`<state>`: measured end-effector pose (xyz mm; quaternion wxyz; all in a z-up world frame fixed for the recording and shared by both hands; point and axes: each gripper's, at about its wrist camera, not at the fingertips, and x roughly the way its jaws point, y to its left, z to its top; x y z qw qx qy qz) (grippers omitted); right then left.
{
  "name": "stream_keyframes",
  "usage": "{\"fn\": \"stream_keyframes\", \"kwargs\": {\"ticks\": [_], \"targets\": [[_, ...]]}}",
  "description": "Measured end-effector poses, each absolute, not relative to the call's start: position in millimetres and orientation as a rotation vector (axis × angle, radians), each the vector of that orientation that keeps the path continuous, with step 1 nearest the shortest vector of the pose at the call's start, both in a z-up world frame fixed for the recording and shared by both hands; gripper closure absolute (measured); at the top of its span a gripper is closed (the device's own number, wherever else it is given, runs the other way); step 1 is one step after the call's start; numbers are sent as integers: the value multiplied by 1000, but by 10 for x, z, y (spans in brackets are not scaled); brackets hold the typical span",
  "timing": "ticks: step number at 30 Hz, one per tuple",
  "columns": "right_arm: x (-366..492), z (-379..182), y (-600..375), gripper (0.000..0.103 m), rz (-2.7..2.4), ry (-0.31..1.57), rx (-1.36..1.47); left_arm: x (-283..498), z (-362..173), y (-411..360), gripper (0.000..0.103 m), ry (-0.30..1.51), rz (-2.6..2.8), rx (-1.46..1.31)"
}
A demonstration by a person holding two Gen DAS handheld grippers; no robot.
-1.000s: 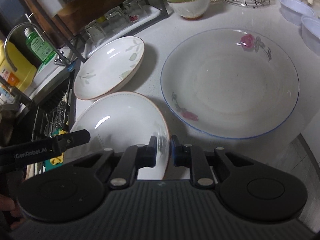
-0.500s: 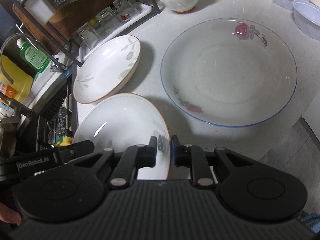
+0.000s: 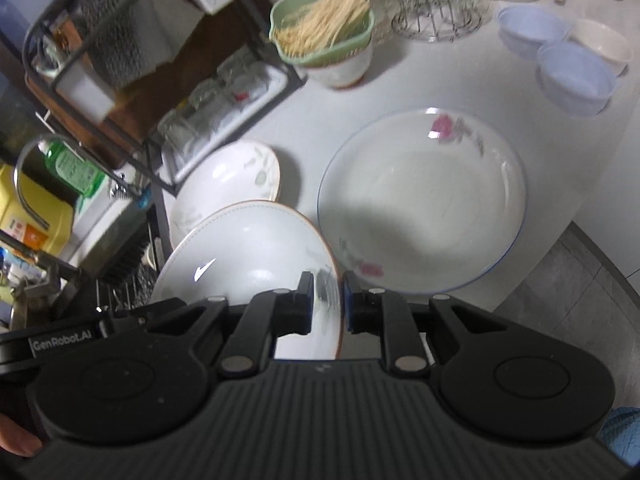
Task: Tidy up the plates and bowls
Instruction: 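Lift the leaf-pattern plate with both grippers and lower it onto the rose plate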
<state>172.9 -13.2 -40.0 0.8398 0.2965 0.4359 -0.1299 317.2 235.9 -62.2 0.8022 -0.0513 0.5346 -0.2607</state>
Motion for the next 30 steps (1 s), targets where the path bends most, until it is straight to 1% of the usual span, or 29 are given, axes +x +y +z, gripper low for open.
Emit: {"fn": "stream_keyframes", "kwargs": {"ticks": [12,22,30], "targets": [[1726,-215,-611,85,-279,866,634,3234,-419,1875,36,1139,-598,-123],[1821,-489,-1239,85,-228,928,659,3296,-550,1251,36,1151,-545,-102],[2019,-722,-1633,85,-146,1006,626,3360,-774,926,36,1166,-446,-188]]}}
